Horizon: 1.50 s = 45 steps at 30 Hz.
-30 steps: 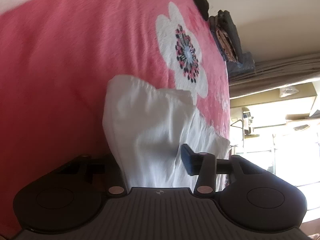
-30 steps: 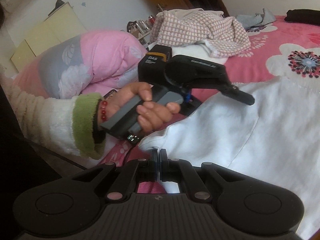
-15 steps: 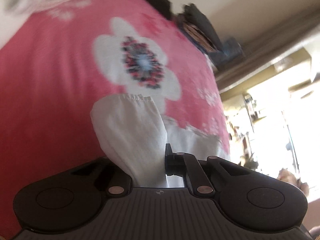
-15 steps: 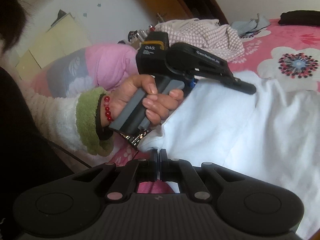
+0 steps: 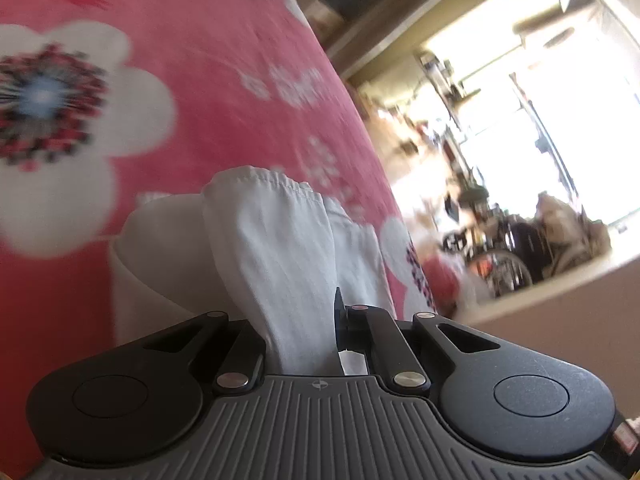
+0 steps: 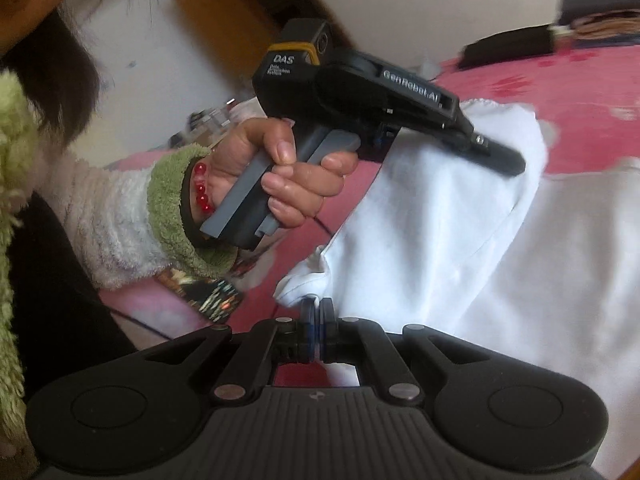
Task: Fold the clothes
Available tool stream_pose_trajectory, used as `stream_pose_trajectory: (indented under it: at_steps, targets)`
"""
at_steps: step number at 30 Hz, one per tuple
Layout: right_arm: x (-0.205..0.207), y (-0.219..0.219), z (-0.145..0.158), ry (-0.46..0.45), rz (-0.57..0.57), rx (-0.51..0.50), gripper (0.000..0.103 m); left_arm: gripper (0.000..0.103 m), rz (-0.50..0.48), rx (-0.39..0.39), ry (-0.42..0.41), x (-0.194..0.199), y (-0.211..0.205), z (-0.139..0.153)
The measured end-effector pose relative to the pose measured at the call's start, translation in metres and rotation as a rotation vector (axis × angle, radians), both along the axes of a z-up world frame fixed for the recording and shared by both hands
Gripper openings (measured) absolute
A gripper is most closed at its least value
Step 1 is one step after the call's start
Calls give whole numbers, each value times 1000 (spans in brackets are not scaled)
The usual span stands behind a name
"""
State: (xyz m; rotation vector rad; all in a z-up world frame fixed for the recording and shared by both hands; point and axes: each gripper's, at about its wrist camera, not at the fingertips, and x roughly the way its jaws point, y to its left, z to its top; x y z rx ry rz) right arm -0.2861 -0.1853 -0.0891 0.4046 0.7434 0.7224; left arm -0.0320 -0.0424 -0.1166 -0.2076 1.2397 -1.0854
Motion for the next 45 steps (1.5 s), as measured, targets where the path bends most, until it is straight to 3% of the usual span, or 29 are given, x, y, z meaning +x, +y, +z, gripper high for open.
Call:
stream_pose_trajectory:
  at_steps: [6,10,12,14,15,17,19,24,26,27,28,29,31,40,45]
  targets:
    - [-27,-42,-5,58,-218,-5,1,4,-128,52,-25,-15,-52,-17]
    - [-45,-62,-10,88,-350,2,1,6,-185,84,-84,-24,-72,-21]
    - [-55,-69,-15,113,-414,14,1,19,-204,97,-82,-26,-74,-23]
    - [-63,-76,-21,159,-484,50,1,39,-220,105,-79,-27,-77,-25]
    - [-66,-79,-25,184,-519,69,1,42,-217,90,-73,-26,-77,-24]
    - [-76,-89,-34,240,-594,118,1,60,-190,57,-68,-25,-73,-20]
    - [-84,-98,-40,296,-651,167,1,65,-142,14,-58,-22,-67,-16]
    - [-90,-111,-55,419,-724,235,4,66,-23,-113,27,-14,-41,-8]
    - [-93,-114,-57,469,-751,231,5,66,-22,-133,2,-13,-35,-1]
    - [-95,-117,-58,494,-765,226,11,66,-24,-137,-17,-13,-33,3]
    - [-97,-119,-57,514,-774,216,24,66,-27,-135,-38,-13,-28,7]
    - [-97,-122,-53,516,-773,194,28,66,-32,-132,-52,-14,-25,10]
    - [-97,-126,-42,503,-748,126,49,66,-47,-115,-69,-14,-18,14]
    - [-52,-126,9,465,-449,-184,49,66,-97,-27,-167,-38,34,15]
    - [-22,-99,6,385,-340,-224,49,66,-168,15,-220,-76,46,4]
